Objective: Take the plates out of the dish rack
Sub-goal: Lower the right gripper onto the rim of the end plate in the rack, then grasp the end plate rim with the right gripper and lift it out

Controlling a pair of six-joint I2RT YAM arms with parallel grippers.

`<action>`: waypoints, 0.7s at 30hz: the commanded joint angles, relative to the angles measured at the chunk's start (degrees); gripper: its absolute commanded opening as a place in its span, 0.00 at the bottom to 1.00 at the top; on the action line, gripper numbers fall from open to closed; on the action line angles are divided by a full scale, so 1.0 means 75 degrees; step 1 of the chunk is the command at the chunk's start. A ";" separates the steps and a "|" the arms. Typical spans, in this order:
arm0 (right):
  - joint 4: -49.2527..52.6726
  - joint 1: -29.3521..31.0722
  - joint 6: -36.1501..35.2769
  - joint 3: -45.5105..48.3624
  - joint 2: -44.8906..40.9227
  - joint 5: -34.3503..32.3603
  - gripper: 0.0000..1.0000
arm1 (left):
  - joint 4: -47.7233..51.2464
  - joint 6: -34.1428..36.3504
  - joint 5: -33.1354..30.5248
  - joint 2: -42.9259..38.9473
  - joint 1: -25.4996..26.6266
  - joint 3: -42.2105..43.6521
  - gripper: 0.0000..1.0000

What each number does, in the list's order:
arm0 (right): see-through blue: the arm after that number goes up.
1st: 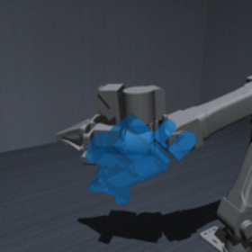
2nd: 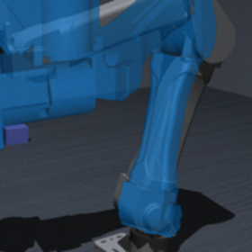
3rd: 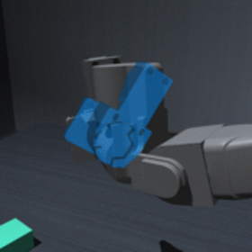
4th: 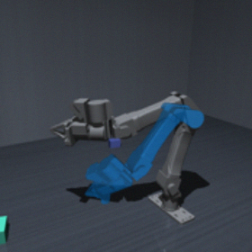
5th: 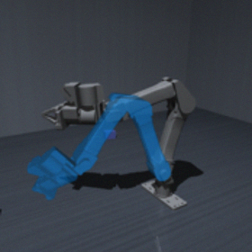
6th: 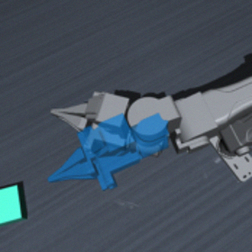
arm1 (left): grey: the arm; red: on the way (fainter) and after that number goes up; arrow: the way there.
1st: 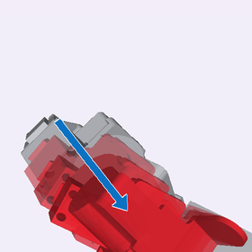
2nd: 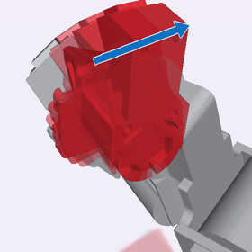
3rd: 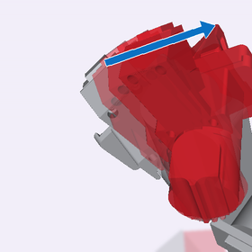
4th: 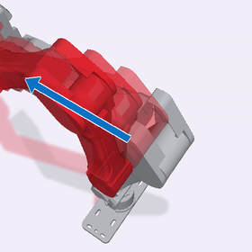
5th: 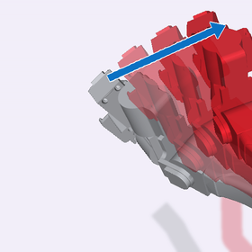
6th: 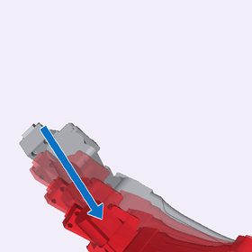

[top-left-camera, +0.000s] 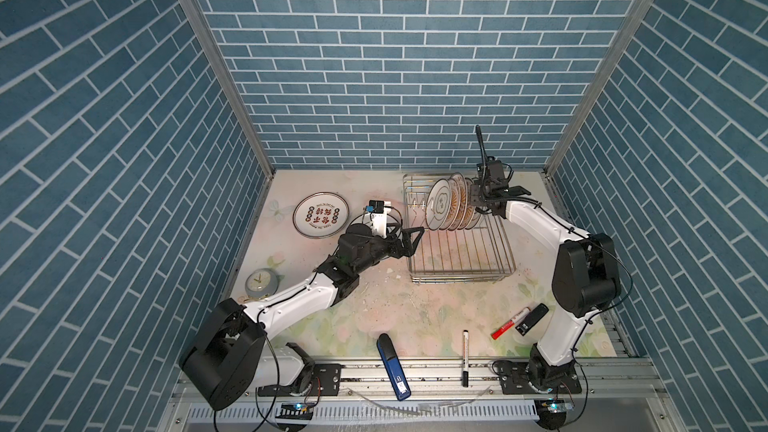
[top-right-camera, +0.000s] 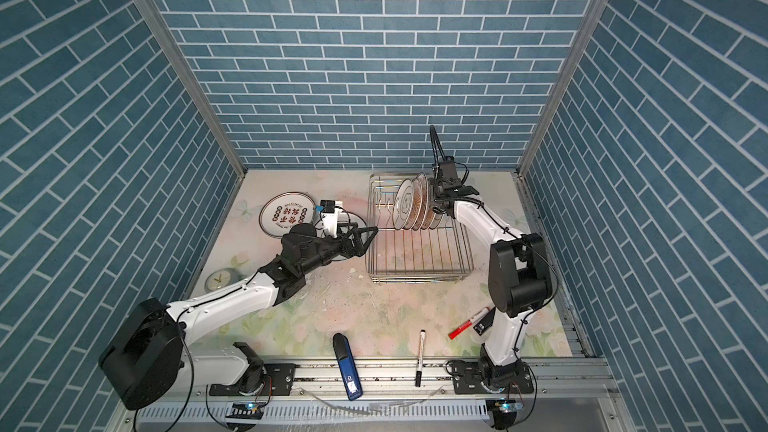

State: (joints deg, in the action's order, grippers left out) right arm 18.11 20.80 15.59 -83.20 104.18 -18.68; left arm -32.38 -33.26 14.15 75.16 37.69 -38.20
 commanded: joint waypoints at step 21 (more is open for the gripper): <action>0.0013 0.0232 -0.0409 -0.0032 -0.0931 -0.1244 0.04 | 0.0141 -0.0053 -0.0194 0.0069 0.0049 -0.0216 1.00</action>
State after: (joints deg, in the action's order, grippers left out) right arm 18.87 22.52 14.24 -83.18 101.01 -24.14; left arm -31.73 -33.80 13.06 75.64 37.69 -38.39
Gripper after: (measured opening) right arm 0.096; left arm 0.996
